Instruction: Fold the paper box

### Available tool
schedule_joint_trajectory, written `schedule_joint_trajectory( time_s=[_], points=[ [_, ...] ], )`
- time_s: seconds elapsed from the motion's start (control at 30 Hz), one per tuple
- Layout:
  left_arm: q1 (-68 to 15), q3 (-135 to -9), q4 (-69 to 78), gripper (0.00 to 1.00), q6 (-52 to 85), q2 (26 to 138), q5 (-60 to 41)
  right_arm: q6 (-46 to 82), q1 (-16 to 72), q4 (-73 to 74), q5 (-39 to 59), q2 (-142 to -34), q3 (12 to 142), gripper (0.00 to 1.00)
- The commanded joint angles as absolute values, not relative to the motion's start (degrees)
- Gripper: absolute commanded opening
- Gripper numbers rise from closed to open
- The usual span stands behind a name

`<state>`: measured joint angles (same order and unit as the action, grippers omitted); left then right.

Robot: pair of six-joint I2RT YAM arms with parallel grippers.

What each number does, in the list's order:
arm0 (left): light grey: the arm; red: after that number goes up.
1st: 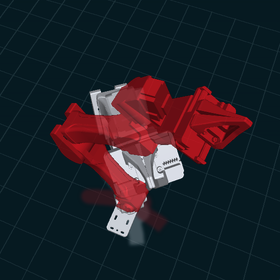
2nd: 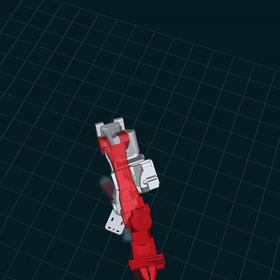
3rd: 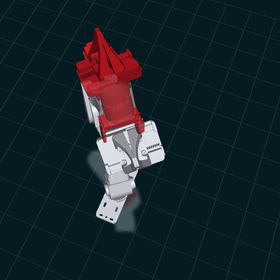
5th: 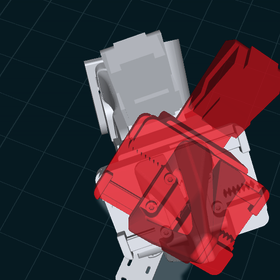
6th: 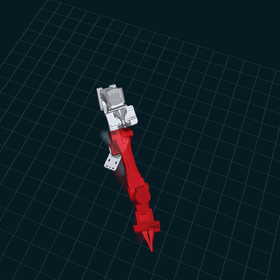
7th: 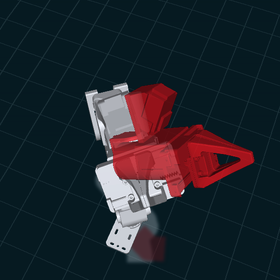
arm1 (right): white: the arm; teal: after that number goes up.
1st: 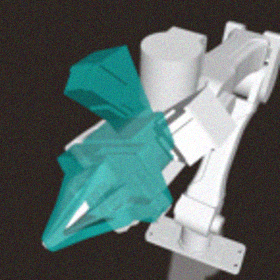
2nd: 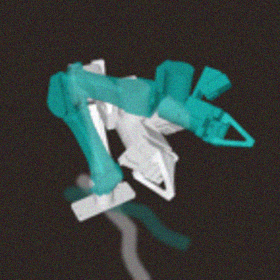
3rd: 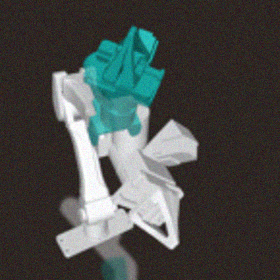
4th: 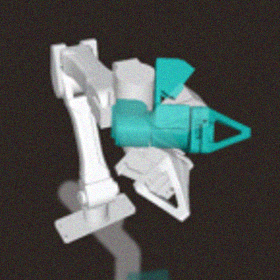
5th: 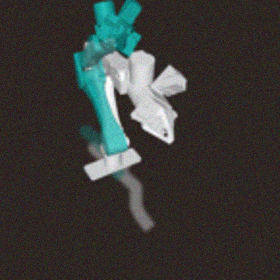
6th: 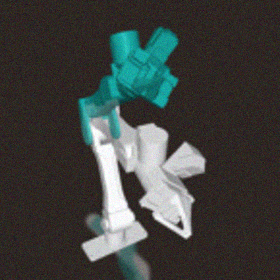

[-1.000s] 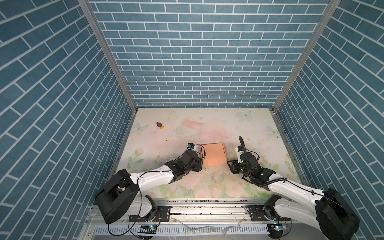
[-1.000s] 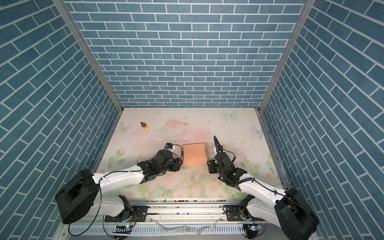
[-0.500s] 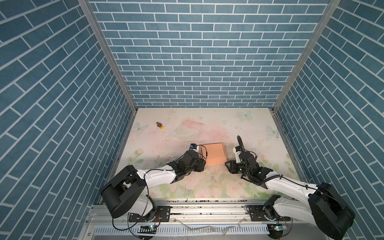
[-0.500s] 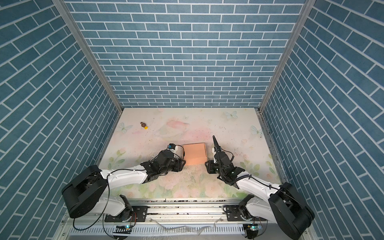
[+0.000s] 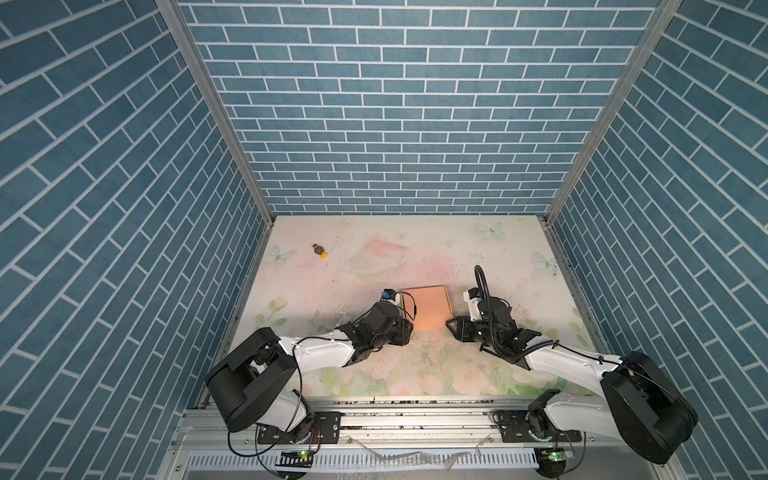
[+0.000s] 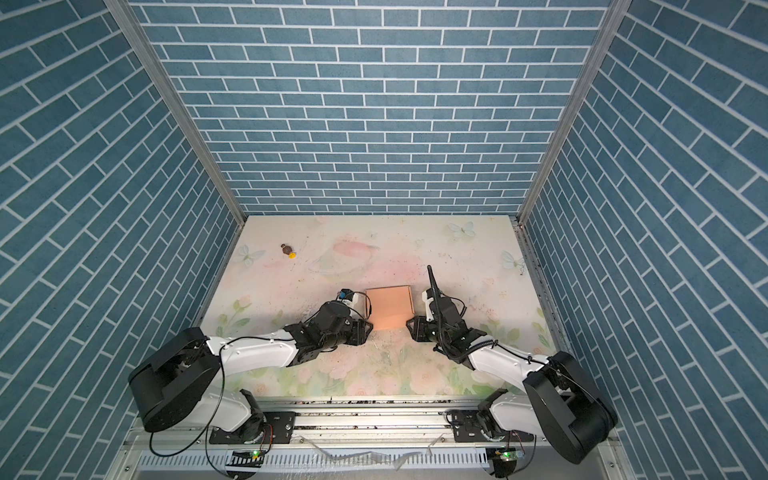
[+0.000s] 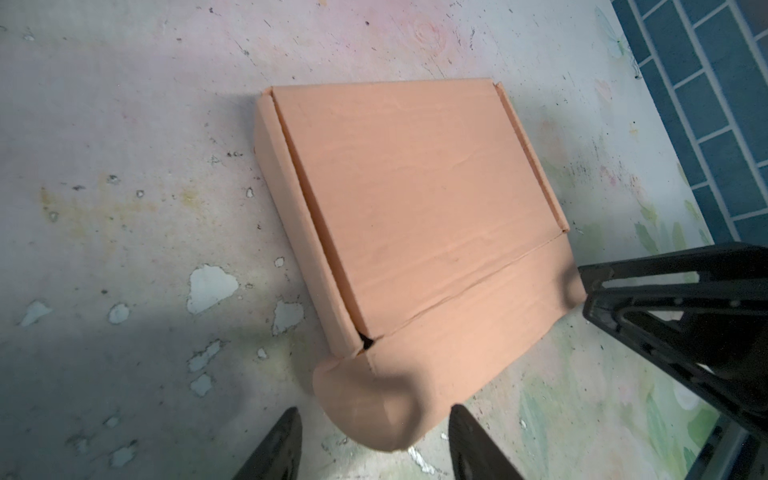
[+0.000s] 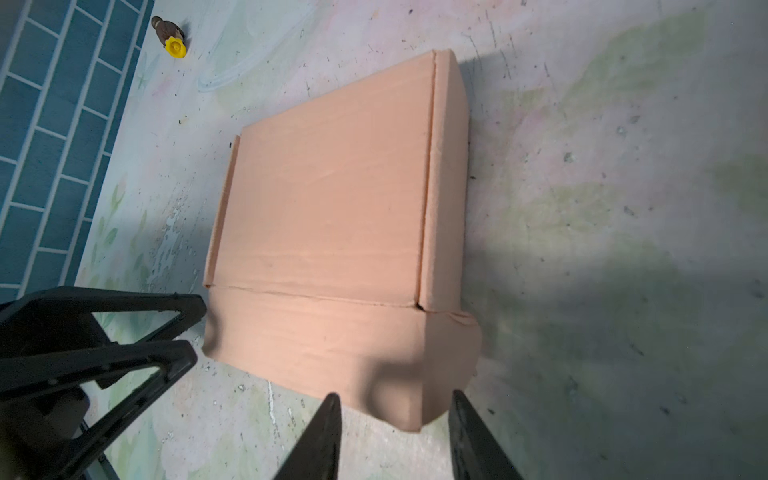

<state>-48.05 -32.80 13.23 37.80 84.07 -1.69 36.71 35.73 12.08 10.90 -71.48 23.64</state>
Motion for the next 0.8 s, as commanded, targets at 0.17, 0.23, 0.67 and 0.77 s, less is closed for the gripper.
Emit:
schedule_joint_trajectory(
  time_s=[0.17,0.23,0.67,0.77],
  points=[
    [-48.69,-34.84,12.97,0.58,38.31,85.51,-1.49,33.47,35.3,11.73,11.55,-72.19,26.35,0.44],
    [-48.77,-34.89,12.83,0.58,38.4,85.49,-1.4,32.6,35.16,11.18,10.76,-72.66,26.78,0.44],
    [-49.21,-35.47,12.83,0.58,38.58,86.84,-1.11,28.94,34.71,11.83,11.12,-77.94,28.92,0.44],
    [-49.39,-36.09,13.18,0.58,38.54,88.23,-1.28,29.18,34.73,12.72,11.72,-78.13,28.66,0.44]
  ],
)
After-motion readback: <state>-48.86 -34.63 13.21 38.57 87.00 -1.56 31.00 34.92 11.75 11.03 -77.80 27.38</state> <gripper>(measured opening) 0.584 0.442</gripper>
